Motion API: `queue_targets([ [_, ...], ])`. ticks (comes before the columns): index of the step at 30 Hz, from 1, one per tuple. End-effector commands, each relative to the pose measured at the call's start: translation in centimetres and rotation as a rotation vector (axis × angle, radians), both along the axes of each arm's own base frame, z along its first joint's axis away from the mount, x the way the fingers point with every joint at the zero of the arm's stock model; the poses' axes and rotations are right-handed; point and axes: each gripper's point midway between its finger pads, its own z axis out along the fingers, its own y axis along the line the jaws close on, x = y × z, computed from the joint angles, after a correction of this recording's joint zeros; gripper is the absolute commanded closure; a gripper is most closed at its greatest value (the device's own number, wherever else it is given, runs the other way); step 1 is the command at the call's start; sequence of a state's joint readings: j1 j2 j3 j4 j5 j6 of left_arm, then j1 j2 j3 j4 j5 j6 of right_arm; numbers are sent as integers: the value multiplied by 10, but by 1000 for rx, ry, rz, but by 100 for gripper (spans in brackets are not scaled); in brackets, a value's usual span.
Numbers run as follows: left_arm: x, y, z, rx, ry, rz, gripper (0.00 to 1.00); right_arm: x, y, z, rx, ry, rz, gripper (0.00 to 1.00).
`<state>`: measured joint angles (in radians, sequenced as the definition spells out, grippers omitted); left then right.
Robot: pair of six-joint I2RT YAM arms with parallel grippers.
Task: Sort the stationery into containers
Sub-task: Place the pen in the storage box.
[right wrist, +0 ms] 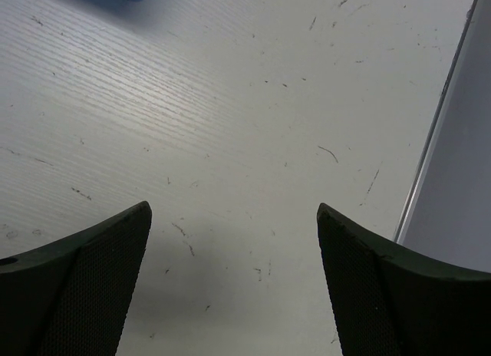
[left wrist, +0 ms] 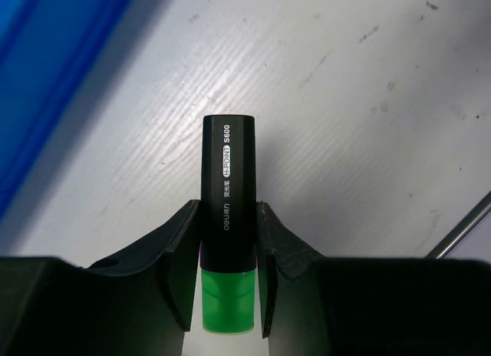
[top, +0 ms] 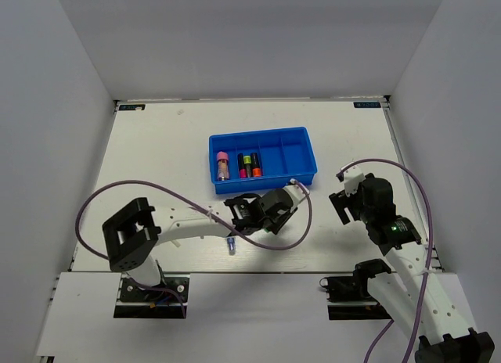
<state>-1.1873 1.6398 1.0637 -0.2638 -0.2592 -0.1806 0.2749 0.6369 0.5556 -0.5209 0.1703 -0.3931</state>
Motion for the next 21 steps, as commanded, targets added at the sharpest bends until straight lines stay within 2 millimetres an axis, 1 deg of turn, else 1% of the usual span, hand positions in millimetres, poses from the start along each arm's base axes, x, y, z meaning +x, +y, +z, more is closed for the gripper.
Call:
queue_targets([
  [1, 20, -3, 55, -91, -71, 46, 100, 6, 5, 8, 37, -34, 0, 10],
  [3, 42, 9, 65, -100, -104, 130, 100, 6, 6, 6, 42, -26, 2, 10],
  [4, 50, 10, 75, -122, -112, 164, 100, 5, 6, 5, 43, -23, 3, 10],
  [5, 65, 19, 82, -131, -133, 232, 100, 5, 7, 4, 48, -20, 4, 10],
  [6, 72, 23, 85, -134, -139, 261, 100, 5, 7, 4, 49, -20, 4, 10],
  [7, 90, 33, 92, -144, -145, 320, 100, 4, 8, 3, 51, -18, 6, 10],
  [9, 106, 36, 105, -180, -154, 392, 100, 4, 9, 1, 54, -11, 11, 10],
  [11, 129, 45, 111, -207, -156, 471, 100, 3, 9, 0, 55, -9, 12, 13],
  [12, 138, 45, 115, -218, -160, 494, 100, 2, 10, -2, 57, -2, 18, 16],
  [13, 148, 51, 114, -215, -157, 532, 100, 1, 11, -3, 59, 2, 20, 26],
  [14, 163, 53, 136, -249, -175, 564, 100, 1, 12, -4, 64, 7, 27, 38],
  [15, 173, 57, 115, -196, -148, 595, 100, -1, 13, -5, 69, 14, 33, 56],
  [16, 179, 58, 113, -182, -144, 606, 100, -2, 15, -6, 75, 24, 44, 93],
  [17, 191, 62, 121, -194, -151, 629, 100, -2, 16, -6, 76, 28, 49, 100],
  [18, 201, 57, 108, -158, -140, 635, 100, -3, 18, -6, 82, 35, 57, 100],
  [19, 204, 59, 104, -139, -133, 642, 100, -6, 20, -8, 85, 47, 72, 100],
  [20, 210, 55, 102, -133, -127, 648, 100, -7, 21, -8, 89, 51, 75, 100],
  [21, 217, 59, 103, -129, -121, 665, 100, -7, 23, -7, 97, 52, 83, 100],
])
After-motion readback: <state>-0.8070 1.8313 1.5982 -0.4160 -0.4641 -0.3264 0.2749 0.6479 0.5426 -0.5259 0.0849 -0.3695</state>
